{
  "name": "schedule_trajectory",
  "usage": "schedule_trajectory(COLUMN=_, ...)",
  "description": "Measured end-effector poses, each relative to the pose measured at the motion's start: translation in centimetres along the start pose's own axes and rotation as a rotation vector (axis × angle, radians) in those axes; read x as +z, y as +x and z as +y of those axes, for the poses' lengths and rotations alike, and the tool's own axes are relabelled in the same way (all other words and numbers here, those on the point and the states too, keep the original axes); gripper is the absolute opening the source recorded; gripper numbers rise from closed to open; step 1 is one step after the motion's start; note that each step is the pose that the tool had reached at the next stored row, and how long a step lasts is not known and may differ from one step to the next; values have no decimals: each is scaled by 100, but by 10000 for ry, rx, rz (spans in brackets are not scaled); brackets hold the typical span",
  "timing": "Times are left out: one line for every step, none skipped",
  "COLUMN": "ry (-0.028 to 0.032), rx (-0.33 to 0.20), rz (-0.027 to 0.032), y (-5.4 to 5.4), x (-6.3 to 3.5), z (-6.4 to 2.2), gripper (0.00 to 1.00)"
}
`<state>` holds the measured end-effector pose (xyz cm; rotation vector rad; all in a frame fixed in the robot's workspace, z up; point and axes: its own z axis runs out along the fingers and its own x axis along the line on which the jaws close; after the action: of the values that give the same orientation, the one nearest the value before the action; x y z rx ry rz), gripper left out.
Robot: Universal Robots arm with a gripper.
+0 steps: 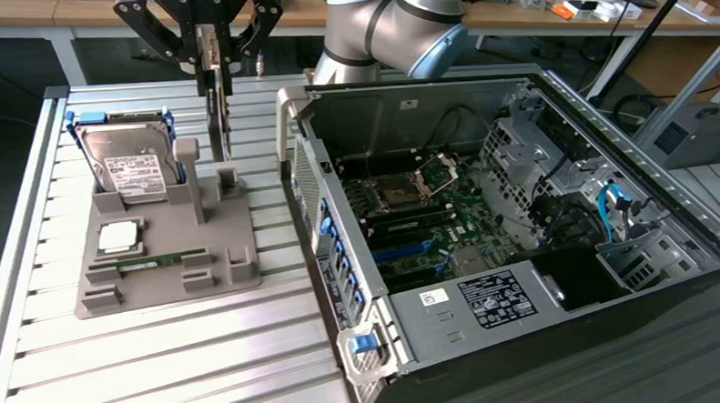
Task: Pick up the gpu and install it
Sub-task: 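Pick up the gpu and move the gpu toward the slot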
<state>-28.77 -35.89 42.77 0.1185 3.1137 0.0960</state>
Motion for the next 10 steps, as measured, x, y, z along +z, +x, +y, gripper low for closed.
schedule_trajectory(ry=-1, rx=0, rz=0, y=0, x=-6, z=0, gripper=27)
schedule_trajectory(ry=-2, rx=0, rz=0, y=0, x=-13, z=1, gripper=27)
schedule_trajectory(ry=-4, rx=0, rz=0, y=0, x=-18, z=1, gripper=27)
schedule_trajectory(ry=-6, rx=0, rz=1, y=0, x=-27, z=2, gripper=27)
schedule_trajectory(ry=-9, rx=0, rz=0, y=-1, x=-39, z=2, gripper=27)
schedule_trajectory(ry=-11, rx=1, rz=1, y=-1, x=-45, z=3, gripper=27)
schedule_trajectory(ry=-12, rx=0, rz=1, y=-1, x=-51, z=3, gripper=27)
schedule_trajectory(ry=-15, rx=0, rz=1, y=-1, x=-59, z=3, gripper=27)
schedule_trajectory(ry=-16, rx=0, rz=1, y=-1, x=-65, z=4, gripper=27)
schedule_trajectory(ry=-18, rx=0, rz=2, y=-1, x=-71, z=4, gripper=27)
